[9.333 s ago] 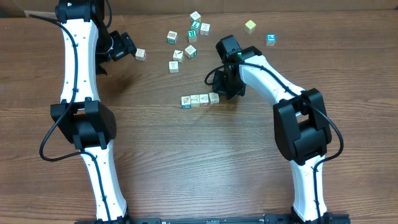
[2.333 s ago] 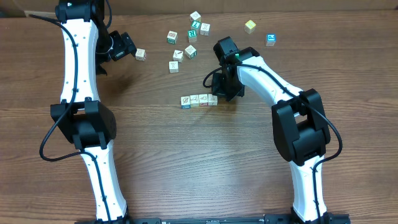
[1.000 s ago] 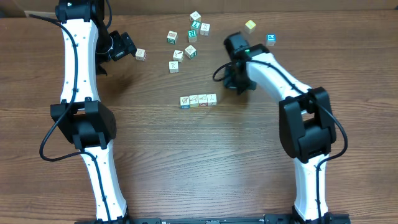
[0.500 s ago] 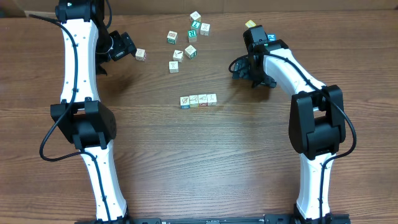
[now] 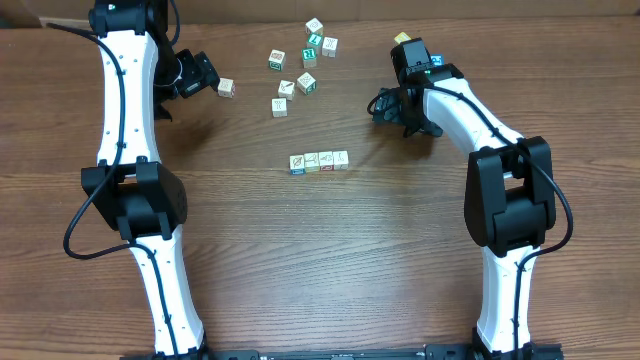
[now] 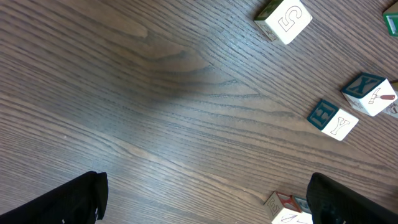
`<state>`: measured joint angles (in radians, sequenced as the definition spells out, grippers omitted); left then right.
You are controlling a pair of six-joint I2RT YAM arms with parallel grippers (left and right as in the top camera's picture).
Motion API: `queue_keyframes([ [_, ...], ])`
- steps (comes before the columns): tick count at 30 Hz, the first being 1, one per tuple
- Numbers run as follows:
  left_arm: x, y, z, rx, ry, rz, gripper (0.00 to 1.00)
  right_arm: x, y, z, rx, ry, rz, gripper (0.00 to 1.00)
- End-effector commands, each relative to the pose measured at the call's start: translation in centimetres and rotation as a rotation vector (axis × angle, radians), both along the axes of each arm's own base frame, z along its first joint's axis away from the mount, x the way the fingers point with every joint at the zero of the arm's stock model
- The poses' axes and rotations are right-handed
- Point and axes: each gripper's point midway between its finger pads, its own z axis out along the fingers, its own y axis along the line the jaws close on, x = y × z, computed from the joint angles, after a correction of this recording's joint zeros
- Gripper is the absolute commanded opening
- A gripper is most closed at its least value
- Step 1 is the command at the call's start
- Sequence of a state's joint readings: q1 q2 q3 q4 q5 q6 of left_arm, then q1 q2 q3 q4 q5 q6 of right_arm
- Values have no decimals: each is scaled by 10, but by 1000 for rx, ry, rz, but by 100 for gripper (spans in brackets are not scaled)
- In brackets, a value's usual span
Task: Form a horizontal line
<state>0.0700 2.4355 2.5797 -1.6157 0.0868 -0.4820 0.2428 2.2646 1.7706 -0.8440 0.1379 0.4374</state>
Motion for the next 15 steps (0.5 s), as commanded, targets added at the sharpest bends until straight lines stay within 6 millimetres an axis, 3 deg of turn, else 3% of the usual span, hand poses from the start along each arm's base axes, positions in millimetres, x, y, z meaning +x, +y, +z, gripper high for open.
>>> queue_keyframes([
  [1, 3, -2, 11, -4, -33, -10, 100, 2, 0, 7, -6, -19, -1, 100],
  [12, 3, -5, 8, -5, -28, -16, 100, 2, 0, 7, -6, -19, -1, 100],
  [15, 2, -6, 18, -3, -49, -19, 100, 2, 0, 7, -6, -19, -1, 100],
])
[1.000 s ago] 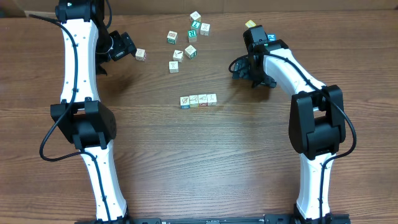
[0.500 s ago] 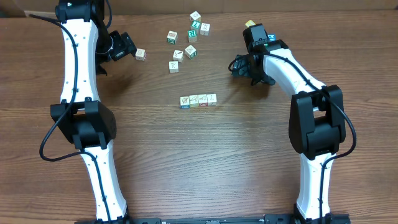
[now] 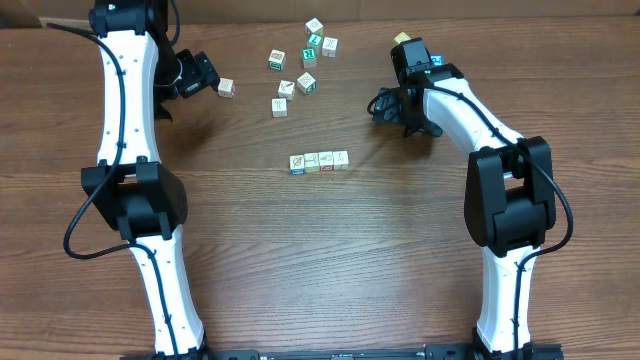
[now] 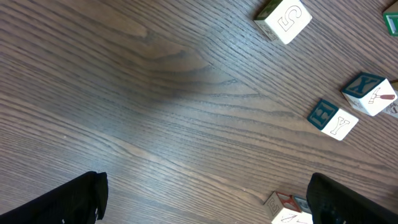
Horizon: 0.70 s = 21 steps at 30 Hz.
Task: Form a horizontal line
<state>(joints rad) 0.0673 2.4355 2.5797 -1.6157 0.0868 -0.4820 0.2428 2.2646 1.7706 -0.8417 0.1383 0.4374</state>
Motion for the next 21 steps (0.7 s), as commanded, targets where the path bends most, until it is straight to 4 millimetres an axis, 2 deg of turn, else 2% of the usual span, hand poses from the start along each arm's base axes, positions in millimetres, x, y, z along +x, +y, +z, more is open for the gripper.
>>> queue_keyframes([
  [1, 2, -5, 24, -2, -63, -16, 100, 1, 0, 7, -6, -17, -1, 100],
  [2, -1, -4, 44, 1, -105, -15, 100, 1, 0, 7, -6, -17, -1, 100],
  [6, -12, 0, 98, 10, -225, -5, 100, 1, 0, 7, -6, -17, -1, 100],
  [7, -20, 0, 124, 15, -283, -5, 99, 1, 0, 7, -6, -17, -1, 100],
  [13, -54, -8, 203, 25, -469, -16, 100, 1, 0, 7, -6, -17, -1, 100],
  [15, -65, -13, 221, 26, -514, -26, 100, 1, 0, 7, -6, -17, -1, 100],
  [16, -77, -17, 234, 25, -542, -35, 100, 1, 0, 7, -6, -17, -1, 100],
  [18, -92, -20, 243, 24, -557, -41, 100, 1, 0, 7, -6, -17, -1, 100],
  [21, -116, -24, 243, 21, -541, -50, 99, 1, 0, 7, -6, -17, -1, 100],
])
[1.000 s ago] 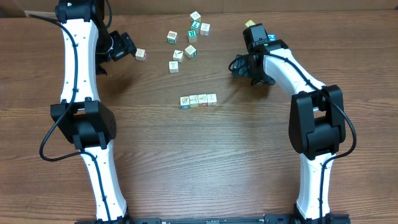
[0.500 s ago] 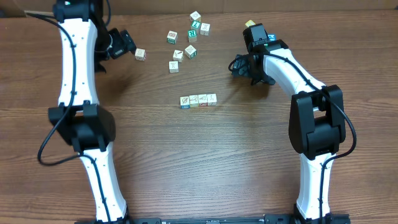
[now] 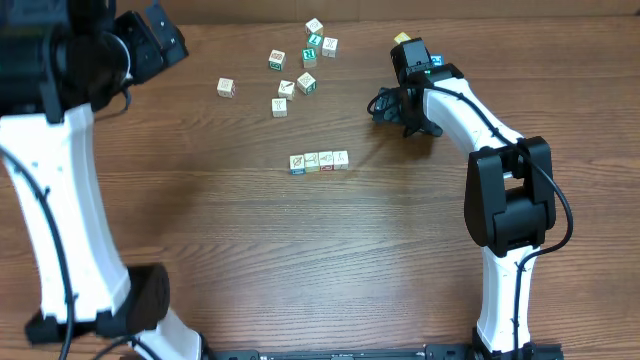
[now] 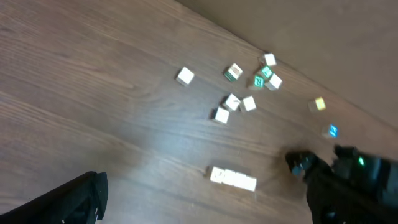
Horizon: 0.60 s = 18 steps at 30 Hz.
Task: Form a horizontal line
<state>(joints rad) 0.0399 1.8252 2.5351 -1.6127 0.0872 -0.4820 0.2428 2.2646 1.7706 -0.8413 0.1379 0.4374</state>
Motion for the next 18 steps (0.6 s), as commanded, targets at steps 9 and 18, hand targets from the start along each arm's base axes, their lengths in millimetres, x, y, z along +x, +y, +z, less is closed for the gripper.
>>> queue_keyframes([
  [9, -76, -22, -29, -3, 128, -67, 100, 1, 0, 7, -7, -16, -1, 100],
  [18, -83, -27, -34, -2, 144, -84, 100, 1, 0, 7, -7, -16, -1, 100],
])
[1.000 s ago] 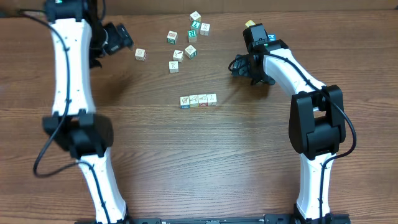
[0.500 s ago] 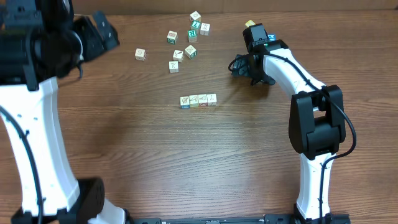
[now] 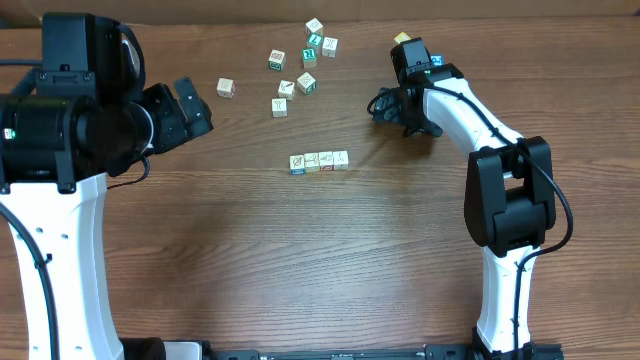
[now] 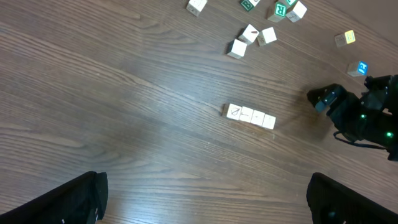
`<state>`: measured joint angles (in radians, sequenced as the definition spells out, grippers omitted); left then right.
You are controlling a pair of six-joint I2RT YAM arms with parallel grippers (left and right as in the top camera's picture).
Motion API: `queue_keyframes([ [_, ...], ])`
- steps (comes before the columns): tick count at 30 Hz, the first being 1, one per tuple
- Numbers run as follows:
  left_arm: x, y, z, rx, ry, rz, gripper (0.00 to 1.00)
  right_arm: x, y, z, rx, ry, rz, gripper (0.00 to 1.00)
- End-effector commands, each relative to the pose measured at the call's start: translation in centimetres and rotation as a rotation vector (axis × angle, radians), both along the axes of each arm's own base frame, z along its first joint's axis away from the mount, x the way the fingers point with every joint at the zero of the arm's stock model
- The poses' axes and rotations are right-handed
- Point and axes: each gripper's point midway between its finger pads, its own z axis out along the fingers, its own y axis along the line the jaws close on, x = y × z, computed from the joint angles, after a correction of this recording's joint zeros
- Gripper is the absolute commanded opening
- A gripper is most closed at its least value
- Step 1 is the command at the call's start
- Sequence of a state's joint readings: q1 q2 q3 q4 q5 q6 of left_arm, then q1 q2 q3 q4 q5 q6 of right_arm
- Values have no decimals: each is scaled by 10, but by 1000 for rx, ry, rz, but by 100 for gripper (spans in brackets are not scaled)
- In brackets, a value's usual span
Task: Form a horizontal line
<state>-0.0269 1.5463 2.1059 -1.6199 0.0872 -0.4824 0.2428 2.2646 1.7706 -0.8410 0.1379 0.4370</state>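
A short horizontal row of several small picture blocks lies mid-table; the left wrist view shows this row too. Several loose blocks are scattered behind it, and one single block lies apart to their left. My left gripper is raised high above the table's left side and open, with nothing between its fingers. My right gripper sits low on the table, right of the loose blocks. Its jaws are a dark cluster, and their state is unclear.
A yellowish block lies at the far edge by the right wrist. Beyond the blocks runs the table's back edge. The right arm stretches across the right side. Bare wood lies in front of the row.
My left arm, still raised, has shifted from the far left corner towards the front. Its wrist view now looks down on the row near mid-frame. No block has moved.
At first my left gripper was low on the table, open, right beside the single block at the left. It stayed there half a second later. Then it was lifted high over the far left corner, the block left lying alone. The right arm stayed put.
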Motion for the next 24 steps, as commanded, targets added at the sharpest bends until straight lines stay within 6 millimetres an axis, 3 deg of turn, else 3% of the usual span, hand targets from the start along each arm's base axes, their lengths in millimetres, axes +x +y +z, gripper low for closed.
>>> queue_keyframes([
  [1, -7, -3, 2, -3, -9, -17, 99, 1, 0, 7, -7, -16, -2, 100],
  [5, -16, -3, -17, -2, 54, -17, 99, 1, 0, 7, -7, -16, -2, 100],
  [19, -93, -2, -107, -8, 329, -9, 99, 1, 0, 7, -7, -16, -2, 100],
  [22, -87, -2, -111, -7, 272, -9, 100, 1, 0, 7, -7, -16, -2, 100],
  [24, -66, -3, -107, -12, 140, -10, 99, 1, 0, 7, -7, -16, -2, 100],
])
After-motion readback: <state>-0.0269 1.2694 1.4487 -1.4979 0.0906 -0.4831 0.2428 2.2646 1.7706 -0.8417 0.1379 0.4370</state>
